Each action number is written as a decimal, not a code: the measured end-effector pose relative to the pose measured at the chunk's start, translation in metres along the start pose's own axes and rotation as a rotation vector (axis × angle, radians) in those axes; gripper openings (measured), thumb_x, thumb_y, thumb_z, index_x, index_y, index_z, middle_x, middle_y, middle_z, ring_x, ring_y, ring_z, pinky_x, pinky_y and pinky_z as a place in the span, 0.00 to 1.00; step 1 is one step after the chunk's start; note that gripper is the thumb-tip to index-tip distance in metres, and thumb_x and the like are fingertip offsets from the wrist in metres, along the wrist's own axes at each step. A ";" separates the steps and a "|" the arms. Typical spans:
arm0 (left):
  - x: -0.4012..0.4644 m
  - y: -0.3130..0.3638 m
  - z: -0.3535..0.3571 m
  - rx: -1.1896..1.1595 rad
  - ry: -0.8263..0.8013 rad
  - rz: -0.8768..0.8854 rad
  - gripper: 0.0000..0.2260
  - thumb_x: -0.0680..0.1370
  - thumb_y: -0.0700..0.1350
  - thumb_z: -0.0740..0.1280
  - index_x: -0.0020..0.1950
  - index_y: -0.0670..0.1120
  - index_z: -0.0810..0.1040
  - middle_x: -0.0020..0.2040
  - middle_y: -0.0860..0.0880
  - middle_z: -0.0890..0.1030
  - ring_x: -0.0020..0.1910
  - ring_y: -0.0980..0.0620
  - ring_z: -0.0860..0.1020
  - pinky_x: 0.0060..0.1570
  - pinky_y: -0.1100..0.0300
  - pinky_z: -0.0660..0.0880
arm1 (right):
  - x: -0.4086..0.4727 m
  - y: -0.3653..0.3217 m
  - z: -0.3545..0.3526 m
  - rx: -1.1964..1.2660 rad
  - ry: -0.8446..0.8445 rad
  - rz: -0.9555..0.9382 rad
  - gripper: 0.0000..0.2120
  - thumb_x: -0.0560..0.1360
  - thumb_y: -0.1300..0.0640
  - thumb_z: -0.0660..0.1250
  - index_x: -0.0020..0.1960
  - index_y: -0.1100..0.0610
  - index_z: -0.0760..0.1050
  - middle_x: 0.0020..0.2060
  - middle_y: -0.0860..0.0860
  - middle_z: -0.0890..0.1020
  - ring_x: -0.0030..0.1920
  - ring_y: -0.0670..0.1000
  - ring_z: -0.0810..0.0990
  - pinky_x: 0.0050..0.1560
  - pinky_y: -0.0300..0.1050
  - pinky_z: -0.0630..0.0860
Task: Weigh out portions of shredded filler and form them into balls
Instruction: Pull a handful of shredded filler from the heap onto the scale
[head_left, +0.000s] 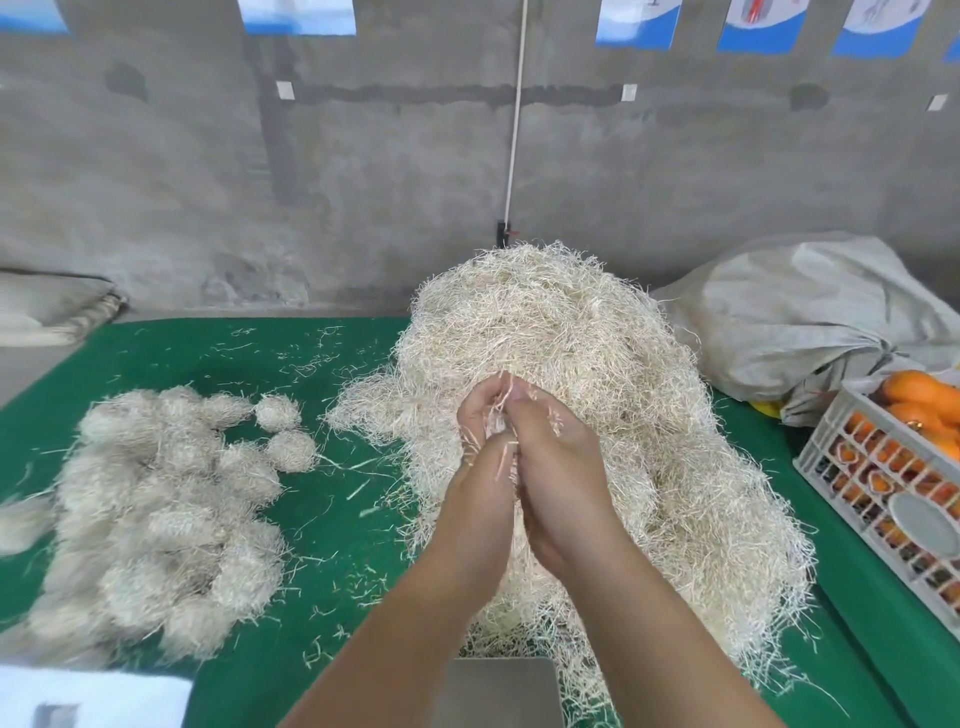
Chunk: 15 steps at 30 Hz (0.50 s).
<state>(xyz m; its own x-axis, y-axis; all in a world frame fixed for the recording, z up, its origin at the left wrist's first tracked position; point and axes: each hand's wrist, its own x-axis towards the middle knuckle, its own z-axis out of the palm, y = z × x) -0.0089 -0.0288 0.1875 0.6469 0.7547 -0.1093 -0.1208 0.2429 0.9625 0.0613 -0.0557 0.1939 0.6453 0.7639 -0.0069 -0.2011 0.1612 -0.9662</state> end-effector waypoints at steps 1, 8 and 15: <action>0.000 -0.002 -0.005 -0.159 -0.028 -0.025 0.17 0.84 0.44 0.59 0.56 0.62 0.84 0.48 0.57 0.86 0.46 0.69 0.82 0.46 0.68 0.76 | 0.003 -0.003 -0.007 -0.011 0.016 0.007 0.13 0.76 0.41 0.73 0.56 0.46 0.85 0.48 0.45 0.88 0.53 0.49 0.86 0.53 0.51 0.79; -0.002 0.007 -0.006 -0.417 0.020 0.022 0.14 0.80 0.66 0.63 0.64 0.70 0.80 0.63 0.60 0.83 0.60 0.60 0.82 0.53 0.55 0.81 | -0.014 0.013 0.004 -0.033 -0.096 -0.011 0.10 0.78 0.39 0.70 0.55 0.40 0.84 0.52 0.41 0.88 0.53 0.42 0.86 0.47 0.45 0.82; 0.010 -0.004 -0.003 0.149 0.064 0.368 0.17 0.82 0.66 0.60 0.67 0.66 0.78 0.60 0.66 0.82 0.64 0.66 0.77 0.61 0.65 0.73 | 0.000 0.019 0.008 0.042 0.043 -0.066 0.17 0.78 0.49 0.69 0.36 0.59 0.77 0.31 0.58 0.76 0.31 0.52 0.75 0.34 0.48 0.71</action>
<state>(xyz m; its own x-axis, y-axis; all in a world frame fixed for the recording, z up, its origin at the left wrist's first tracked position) -0.0038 -0.0207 0.1819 0.5318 0.8126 0.2386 -0.2221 -0.1380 0.9652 0.0517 -0.0474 0.1780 0.6887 0.7236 0.0447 -0.1870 0.2369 -0.9534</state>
